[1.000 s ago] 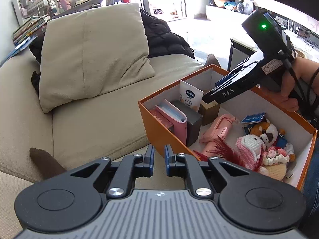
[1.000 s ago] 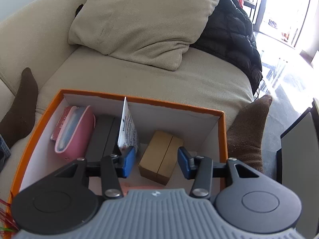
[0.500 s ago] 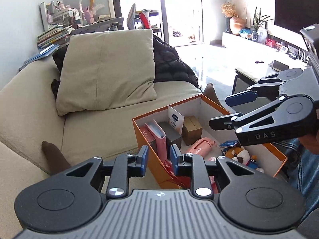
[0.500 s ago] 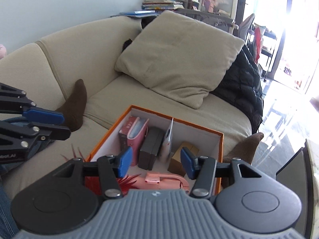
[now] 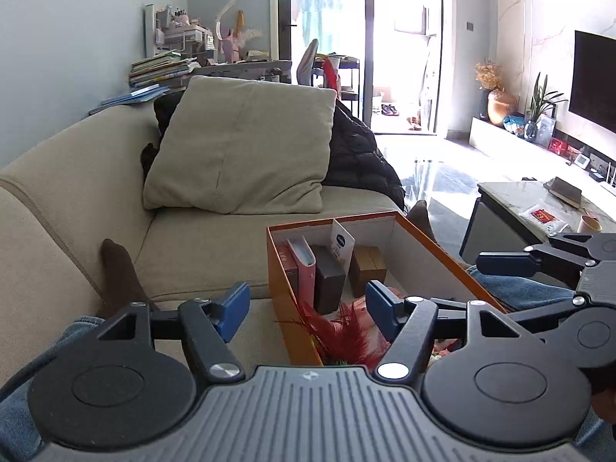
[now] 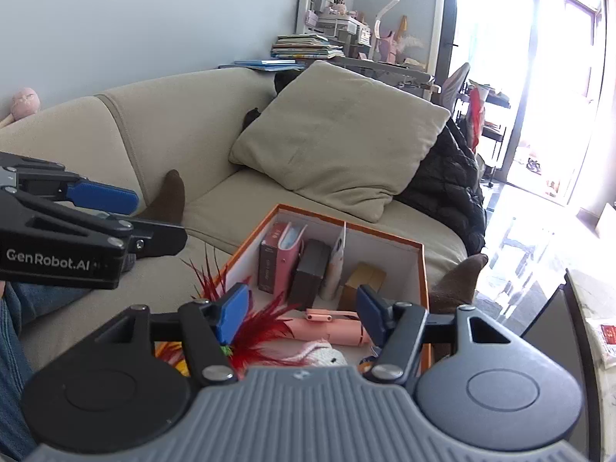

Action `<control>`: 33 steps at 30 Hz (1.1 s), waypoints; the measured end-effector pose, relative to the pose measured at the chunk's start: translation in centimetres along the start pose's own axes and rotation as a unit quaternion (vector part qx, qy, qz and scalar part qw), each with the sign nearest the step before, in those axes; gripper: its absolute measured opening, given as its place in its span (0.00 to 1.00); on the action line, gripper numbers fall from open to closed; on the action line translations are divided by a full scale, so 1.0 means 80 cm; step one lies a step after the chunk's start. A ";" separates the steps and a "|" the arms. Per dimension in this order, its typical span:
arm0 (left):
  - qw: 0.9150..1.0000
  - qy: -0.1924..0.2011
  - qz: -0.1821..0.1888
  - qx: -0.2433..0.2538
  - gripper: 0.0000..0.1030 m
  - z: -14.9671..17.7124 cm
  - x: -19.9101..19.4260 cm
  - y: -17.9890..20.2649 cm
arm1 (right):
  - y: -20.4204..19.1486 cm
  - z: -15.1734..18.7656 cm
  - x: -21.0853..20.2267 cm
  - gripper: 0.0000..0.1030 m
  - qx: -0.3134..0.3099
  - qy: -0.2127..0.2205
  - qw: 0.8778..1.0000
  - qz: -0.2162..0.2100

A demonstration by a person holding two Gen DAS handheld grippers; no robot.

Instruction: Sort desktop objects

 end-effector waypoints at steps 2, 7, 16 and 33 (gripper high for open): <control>1.000 -0.001 -0.002 0.001 0.81 0.008 0.004 0.006 | -0.002 0.014 0.001 0.64 0.001 -0.007 1.000 0.008; 1.000 -0.012 -0.009 -0.015 0.83 0.034 0.015 0.016 | -0.004 0.047 0.011 0.64 0.016 -0.034 0.999 0.008; 0.997 -0.060 -0.011 -0.041 0.83 0.067 0.038 0.020 | 0.007 0.083 0.024 0.72 0.066 -0.055 0.996 0.014; 0.993 -0.087 -0.005 -0.084 0.83 0.080 0.053 0.020 | 0.018 0.100 0.030 0.75 0.126 -0.043 0.991 0.007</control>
Point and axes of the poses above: each gripper's, at about its wrist camera, not at the fingertips, and x roughly the way its jaws point, y to its right, z to its underside, the point moved 2 cm from there along x, roughly the way its jaws point, and after that the axes turned 2 degrees about -y, right-handed, at the moved point
